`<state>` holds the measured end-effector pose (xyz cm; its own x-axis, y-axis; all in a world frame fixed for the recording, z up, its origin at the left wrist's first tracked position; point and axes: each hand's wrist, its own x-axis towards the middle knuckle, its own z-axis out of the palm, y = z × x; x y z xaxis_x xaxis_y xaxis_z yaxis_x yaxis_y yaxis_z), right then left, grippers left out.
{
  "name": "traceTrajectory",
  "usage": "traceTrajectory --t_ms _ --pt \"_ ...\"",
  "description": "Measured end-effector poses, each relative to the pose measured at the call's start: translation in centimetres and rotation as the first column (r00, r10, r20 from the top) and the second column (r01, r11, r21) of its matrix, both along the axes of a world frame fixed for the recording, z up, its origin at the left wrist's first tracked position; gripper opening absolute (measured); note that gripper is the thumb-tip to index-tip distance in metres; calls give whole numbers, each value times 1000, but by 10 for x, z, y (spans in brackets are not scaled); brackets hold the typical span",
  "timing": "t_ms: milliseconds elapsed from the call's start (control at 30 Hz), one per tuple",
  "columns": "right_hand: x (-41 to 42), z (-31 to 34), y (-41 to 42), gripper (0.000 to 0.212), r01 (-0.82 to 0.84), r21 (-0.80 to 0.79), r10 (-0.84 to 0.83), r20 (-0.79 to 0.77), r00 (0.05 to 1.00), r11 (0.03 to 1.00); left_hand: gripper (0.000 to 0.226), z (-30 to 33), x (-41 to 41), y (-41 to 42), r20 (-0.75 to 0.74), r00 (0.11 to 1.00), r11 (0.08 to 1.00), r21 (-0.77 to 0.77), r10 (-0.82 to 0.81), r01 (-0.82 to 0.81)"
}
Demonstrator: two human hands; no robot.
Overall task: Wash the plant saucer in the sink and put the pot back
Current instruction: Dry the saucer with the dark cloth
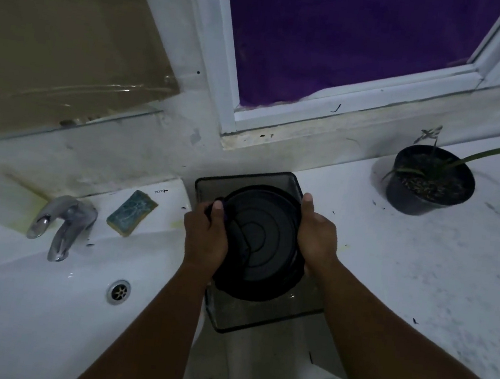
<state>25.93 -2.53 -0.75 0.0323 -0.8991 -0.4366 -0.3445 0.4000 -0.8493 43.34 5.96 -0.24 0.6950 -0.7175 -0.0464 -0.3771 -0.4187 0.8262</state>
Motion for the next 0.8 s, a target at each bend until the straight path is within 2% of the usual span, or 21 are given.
traceTrajectory --t_ms 100,200,300,400,467,567,700,800 --pt "1 -24 -15 81 -6 6 7 -97 995 1000 46 -20 1 -2 -19 1000 999 23 24 -24" --pt "4 -42 -25 79 -30 3 30 -170 985 1000 48 -36 3 -7 25 1000 1000 21 0 -1" --pt "11 -53 -23 78 -19 -37 13 -161 987 999 56 -41 2 -8 26 1000 999 35 10 -11" --pt "12 -61 -17 62 -24 -116 8 -129 992 993 53 -40 0 -6 8 1000 998 65 5 -5" --pt "13 -66 -17 69 -69 -158 37 -196 980 985 53 -38 -1 -5 -3 1000 997 74 -3 4" --pt "17 -68 -19 88 -159 -92 121 -322 939 983 54 -35 -4 -5 -26 1000 995 101 -4 6" --pt "25 -68 -19 101 -303 -6 288 -296 911 953 52 -31 -6 -6 -27 1000 994 105 5 -2" --pt "29 -68 -9 85 -418 35 410 -280 868 908 44 -26 -7 -6 -43 999 995 99 8 -4"
